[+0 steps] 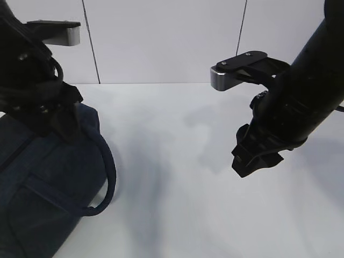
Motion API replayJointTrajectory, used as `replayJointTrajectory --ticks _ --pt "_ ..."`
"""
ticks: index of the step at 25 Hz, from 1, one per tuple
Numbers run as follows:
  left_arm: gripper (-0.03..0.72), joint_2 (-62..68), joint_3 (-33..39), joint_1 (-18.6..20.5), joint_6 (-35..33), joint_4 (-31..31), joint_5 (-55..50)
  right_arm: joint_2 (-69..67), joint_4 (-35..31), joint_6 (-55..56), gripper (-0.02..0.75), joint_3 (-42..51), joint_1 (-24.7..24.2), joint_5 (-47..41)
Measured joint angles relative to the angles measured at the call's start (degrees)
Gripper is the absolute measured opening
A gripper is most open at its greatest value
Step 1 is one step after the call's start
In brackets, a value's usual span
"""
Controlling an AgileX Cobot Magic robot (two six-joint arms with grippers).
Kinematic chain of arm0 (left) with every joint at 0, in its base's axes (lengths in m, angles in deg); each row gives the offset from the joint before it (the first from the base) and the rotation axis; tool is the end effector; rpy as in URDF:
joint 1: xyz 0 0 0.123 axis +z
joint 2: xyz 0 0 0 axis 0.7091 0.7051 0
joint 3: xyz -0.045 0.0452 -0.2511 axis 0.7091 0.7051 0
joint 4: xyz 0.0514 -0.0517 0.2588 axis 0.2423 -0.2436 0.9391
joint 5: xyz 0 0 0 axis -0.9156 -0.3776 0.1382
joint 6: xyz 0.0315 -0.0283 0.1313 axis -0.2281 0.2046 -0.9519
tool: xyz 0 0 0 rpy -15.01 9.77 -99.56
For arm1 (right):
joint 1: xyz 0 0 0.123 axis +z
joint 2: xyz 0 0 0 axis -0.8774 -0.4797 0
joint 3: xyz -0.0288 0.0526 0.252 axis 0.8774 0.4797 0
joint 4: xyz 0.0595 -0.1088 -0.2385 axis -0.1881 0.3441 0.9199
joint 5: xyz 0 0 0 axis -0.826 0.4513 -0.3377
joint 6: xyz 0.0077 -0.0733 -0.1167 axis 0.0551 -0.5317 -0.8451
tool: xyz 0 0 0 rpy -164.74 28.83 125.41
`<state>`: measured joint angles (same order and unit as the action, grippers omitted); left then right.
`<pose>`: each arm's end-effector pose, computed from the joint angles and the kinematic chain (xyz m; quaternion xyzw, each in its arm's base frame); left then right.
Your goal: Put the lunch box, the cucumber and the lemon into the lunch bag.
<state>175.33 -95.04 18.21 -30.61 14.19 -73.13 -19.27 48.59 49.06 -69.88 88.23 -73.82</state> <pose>0.2864 -0.1699 0.2157 0.2197 0.9691 -0.0957 0.0580 0.2778 0.1662 0.1931 -0.3241 0.9344 0.0983 0.1102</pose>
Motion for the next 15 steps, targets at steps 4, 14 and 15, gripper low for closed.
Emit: replayJointTrajectory --ticks 4,14,15 --pt "0.433 2.3 0.0 0.0 0.2 0.3 0.1 0.0 0.6 0.0 0.302 0.0 0.0 0.0" --pt "0.258 4.5 0.0 0.0 0.4 2.1 0.2 0.0 2.2 0.1 0.302 0.0 0.0 -0.1" --pt "0.225 4.8 0.0 0.0 0.4 2.2 0.2 0.0 2.2 0.1 0.302 0.0 0.0 -0.1"
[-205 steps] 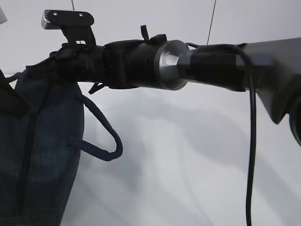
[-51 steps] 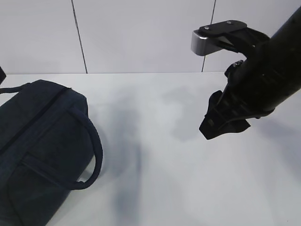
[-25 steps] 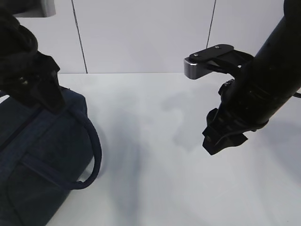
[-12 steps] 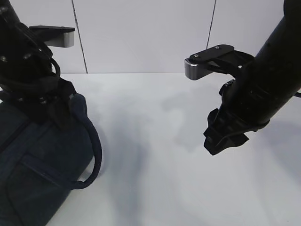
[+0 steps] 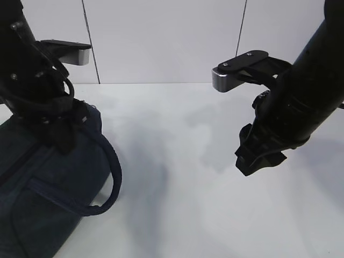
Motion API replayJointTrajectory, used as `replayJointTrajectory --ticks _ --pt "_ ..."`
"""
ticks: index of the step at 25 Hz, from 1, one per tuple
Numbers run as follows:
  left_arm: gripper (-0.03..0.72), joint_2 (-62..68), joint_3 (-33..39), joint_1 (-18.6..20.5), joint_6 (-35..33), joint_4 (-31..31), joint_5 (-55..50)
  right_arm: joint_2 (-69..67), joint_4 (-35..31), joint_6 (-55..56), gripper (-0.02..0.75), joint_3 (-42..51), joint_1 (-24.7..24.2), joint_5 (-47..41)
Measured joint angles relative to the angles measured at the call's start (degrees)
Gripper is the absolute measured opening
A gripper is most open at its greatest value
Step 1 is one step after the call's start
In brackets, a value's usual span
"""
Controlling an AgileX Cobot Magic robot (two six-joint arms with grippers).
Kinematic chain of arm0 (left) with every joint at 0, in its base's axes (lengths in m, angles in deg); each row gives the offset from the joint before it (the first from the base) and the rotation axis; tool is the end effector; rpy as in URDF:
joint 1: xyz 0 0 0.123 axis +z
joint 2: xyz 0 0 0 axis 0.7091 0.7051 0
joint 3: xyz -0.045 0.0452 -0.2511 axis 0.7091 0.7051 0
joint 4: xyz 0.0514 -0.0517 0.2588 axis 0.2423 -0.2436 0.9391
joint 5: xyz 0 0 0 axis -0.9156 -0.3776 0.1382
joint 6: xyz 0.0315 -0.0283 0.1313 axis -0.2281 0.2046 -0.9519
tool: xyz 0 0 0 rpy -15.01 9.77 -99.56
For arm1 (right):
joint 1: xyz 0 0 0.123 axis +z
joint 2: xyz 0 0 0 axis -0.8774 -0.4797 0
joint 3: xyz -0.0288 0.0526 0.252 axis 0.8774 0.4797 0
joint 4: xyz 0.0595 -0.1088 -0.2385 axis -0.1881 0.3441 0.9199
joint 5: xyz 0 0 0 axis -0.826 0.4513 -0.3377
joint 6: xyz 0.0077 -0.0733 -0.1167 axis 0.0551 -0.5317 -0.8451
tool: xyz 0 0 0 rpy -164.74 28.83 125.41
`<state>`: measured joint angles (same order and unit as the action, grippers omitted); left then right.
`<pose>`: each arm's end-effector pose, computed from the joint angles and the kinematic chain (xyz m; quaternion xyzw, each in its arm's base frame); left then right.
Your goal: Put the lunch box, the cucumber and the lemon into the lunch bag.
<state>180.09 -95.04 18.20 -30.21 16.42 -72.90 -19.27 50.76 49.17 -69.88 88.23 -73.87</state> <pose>0.2948 -0.1685 0.1872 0.2195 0.9730 -0.0679 0.0238 0.2795 0.1620 0.1924 -0.3307 0.9336 0.0811 0.1116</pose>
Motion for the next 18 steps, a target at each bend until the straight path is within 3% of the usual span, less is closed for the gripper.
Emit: replayJointTrajectory --ticks 6,12,18 --pt "0.025 0.5 0.0 -0.1 -3.2 1.9 0.0 0.0 0.0 0.1 0.302 0.0 0.0 0.1" --pt "0.011 0.5 0.0 -0.6 -11.5 -0.2 0.1 0.0 0.2 0.3 0.302 0.0 0.0 0.4" --pt "-0.001 -0.8 0.0 -6.9 -15.6 1.4 0.0 0.0 0.3 0.7 0.302 0.0 0.0 0.4"
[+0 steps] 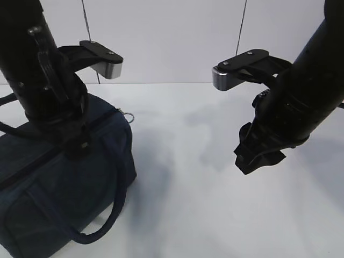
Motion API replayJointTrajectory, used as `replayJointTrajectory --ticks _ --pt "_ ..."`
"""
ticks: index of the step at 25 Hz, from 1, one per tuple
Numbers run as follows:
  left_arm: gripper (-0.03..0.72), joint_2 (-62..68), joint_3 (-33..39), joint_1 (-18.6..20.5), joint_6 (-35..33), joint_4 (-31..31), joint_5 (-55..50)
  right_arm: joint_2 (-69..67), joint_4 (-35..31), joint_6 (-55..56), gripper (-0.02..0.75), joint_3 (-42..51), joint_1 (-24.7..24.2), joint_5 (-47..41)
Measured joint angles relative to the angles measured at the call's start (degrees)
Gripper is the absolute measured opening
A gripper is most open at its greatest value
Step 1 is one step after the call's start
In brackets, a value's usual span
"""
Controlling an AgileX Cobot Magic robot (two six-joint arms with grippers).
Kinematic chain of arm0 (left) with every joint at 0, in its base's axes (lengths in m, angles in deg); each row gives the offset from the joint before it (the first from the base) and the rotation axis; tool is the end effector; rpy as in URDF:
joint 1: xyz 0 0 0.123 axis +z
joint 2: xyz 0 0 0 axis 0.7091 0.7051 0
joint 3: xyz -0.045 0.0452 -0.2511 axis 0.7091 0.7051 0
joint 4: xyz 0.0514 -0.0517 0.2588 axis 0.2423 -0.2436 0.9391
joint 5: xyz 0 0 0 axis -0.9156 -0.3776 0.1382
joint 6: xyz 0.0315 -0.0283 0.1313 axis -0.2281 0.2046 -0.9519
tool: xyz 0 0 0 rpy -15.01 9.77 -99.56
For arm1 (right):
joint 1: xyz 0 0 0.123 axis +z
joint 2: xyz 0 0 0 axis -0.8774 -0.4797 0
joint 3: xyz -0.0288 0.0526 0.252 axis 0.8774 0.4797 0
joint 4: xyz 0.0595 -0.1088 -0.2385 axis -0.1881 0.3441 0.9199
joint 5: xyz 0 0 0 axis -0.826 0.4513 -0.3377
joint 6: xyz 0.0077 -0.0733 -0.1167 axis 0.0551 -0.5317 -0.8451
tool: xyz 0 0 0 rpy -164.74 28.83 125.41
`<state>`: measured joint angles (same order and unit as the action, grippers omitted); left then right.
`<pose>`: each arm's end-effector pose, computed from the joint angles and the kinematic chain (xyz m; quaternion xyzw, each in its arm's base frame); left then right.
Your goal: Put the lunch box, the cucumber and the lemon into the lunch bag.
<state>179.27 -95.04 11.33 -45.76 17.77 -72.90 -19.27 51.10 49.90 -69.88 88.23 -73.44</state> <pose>0.2734 -0.1995 0.1917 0.4081 0.9104 -0.0561 0.0377 0.2807 0.1618 0.1925 -0.3255 0.9351 0.0794 0.1151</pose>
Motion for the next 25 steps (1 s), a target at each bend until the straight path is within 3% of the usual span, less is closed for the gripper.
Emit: replayJointTrajectory --ticks 4,12,25 --pt "-0.001 -0.7 0.0 -1.8 -2.2 1.0 0.0 0.0 0.1 0.3 0.302 0.0 0.0 0.3" --pt "-0.001 -4.8 0.0 -2.0 -4.1 3.5 -0.2 0.0 0.1 1.6 0.302 0.0 0.0 1.1" --pt "-0.001 -5.3 0.2 -3.4 -6.1 0.5 -0.3 -0.6 -0.8 3.1 0.302 0.0 0.0 16.3"
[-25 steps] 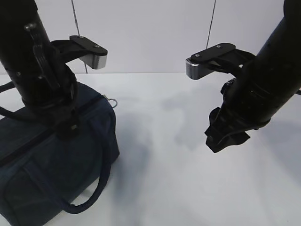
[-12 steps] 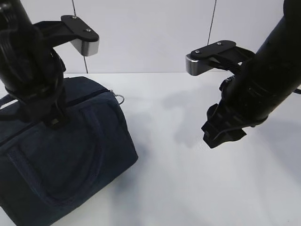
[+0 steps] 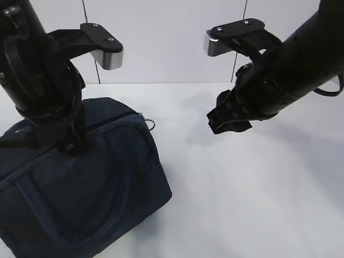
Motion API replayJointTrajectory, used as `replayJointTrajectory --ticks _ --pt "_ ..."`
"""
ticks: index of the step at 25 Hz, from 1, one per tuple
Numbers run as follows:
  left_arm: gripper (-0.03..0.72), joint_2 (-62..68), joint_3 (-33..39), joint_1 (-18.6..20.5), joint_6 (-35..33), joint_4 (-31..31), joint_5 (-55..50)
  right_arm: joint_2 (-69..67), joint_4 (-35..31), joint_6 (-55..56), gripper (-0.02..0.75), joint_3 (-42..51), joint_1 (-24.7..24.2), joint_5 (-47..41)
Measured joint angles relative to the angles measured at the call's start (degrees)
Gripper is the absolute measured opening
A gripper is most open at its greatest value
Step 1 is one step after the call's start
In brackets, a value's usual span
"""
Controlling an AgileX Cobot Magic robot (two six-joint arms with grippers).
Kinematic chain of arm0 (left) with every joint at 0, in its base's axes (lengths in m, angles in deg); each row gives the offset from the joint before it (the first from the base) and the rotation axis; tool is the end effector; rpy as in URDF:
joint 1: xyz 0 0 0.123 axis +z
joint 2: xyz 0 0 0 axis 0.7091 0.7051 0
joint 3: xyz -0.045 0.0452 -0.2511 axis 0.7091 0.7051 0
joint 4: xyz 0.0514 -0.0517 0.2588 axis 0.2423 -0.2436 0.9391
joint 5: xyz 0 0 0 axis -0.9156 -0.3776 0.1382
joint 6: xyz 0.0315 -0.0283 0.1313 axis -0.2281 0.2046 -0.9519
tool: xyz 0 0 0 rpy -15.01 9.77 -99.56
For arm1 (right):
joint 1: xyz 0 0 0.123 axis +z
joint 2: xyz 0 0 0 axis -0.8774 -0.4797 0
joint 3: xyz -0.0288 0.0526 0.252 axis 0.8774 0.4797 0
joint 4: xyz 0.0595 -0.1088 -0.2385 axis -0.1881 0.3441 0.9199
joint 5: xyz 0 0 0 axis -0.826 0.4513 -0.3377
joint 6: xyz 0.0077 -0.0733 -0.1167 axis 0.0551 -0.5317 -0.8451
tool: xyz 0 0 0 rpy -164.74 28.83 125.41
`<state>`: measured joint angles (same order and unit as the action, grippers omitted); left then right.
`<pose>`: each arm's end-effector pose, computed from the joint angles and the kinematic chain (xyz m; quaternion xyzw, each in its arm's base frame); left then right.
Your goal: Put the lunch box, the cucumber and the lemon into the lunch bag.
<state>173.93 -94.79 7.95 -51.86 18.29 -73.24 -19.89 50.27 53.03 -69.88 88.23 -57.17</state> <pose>0.2544 -0.2087 0.2213 0.4837 0.8697 -0.0568 0.0805 0.3147 0.1766 0.2033 -0.2786 0.9231 0.1013 0.2450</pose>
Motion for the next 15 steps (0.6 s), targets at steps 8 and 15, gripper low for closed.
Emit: replayJointTrajectory --ticks 8,15 --pt "-0.001 3.2 0.0 -2.2 0.0 -0.8 0.2 -5.3 -13.0 0.0 0.302 0.0 0.0 8.1" --pt "-0.001 3.2 0.0 -2.4 2.2 -0.8 0.2 -8.0 -21.5 1.3 0.302 0.0 -0.1 14.3"
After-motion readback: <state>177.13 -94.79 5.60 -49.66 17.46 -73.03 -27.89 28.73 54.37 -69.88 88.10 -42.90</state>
